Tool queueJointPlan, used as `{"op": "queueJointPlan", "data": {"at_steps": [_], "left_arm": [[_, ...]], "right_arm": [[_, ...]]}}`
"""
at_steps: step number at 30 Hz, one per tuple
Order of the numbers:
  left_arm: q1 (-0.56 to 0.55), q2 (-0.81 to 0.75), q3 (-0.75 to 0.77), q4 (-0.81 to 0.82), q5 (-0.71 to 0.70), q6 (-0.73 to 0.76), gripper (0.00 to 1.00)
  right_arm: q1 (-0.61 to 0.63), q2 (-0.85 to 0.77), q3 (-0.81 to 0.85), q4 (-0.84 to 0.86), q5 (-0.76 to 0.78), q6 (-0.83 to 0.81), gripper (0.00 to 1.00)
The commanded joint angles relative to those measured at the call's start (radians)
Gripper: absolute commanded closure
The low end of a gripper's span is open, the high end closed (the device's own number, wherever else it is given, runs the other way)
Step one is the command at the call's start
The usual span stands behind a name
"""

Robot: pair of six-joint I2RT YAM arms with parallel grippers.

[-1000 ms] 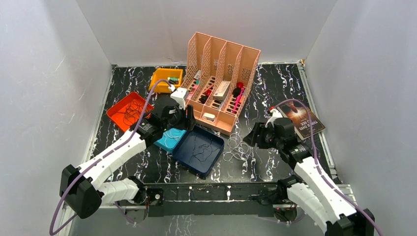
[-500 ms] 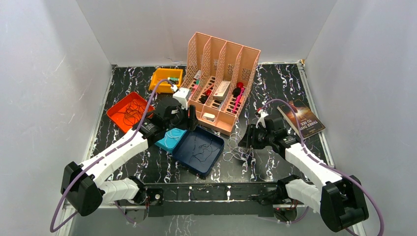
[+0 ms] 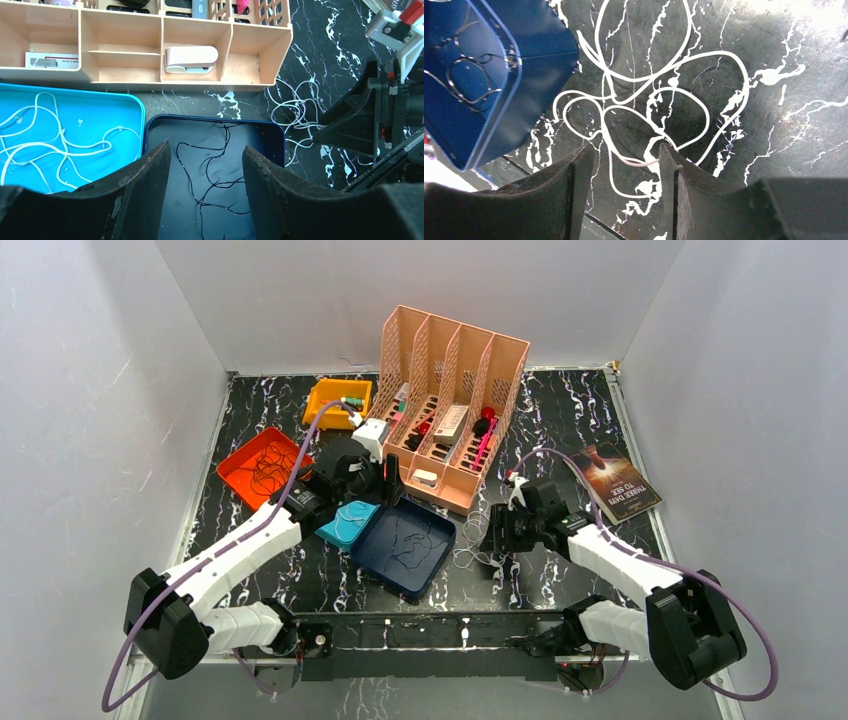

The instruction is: Untangle the cables

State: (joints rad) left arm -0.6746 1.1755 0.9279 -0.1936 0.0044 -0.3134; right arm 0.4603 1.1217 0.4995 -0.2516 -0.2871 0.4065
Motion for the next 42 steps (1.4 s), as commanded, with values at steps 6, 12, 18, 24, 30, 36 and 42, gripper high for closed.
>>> {"op": "queueJointPlan", "data": {"at_steps": [6, 12, 18, 24, 30, 36, 42], "left_arm": [[-0.005, -0.001, 0.007, -0.002, 0.016, 0.008, 0.46], [-0.005, -0.008, 0.010, -0.004, 0.016, 0.016, 0.46], [-0.005, -0.015, 0.016, 0.033, 0.031, 0.038, 0.46], [-0.005, -0.013, 0.018, 0.120, 0.143, 0.042, 0.46], [-0.024, 0.000, 0.011, 0.207, 0.210, 0.032, 0.46], [-0.112, 0.062, 0.038, 0.322, 0.215, 0.024, 0.46], [-0.210, 0.121, 0.010, 0.514, 0.153, 0.032, 0.45]], "right_arm": [[0.088, 0.041, 0.074, -0.003, 0.127, -0.009, 0.62], [0.104, -0.075, 0.085, -0.036, 0.206, -0.002, 0.86], [0.104, -0.248, 0.119, -0.091, 0.281, 0.031, 0.99], [0.104, -0.396, 0.181, -0.132, 0.363, 0.072, 1.00], [0.105, -0.476, 0.238, -0.139, 0.423, 0.155, 1.00], [0.104, -0.531, 0.262, -0.096, 0.462, 0.225, 1.00], [0.103, -0.511, 0.304, -0.047, 0.485, 0.216, 1.00]]}}
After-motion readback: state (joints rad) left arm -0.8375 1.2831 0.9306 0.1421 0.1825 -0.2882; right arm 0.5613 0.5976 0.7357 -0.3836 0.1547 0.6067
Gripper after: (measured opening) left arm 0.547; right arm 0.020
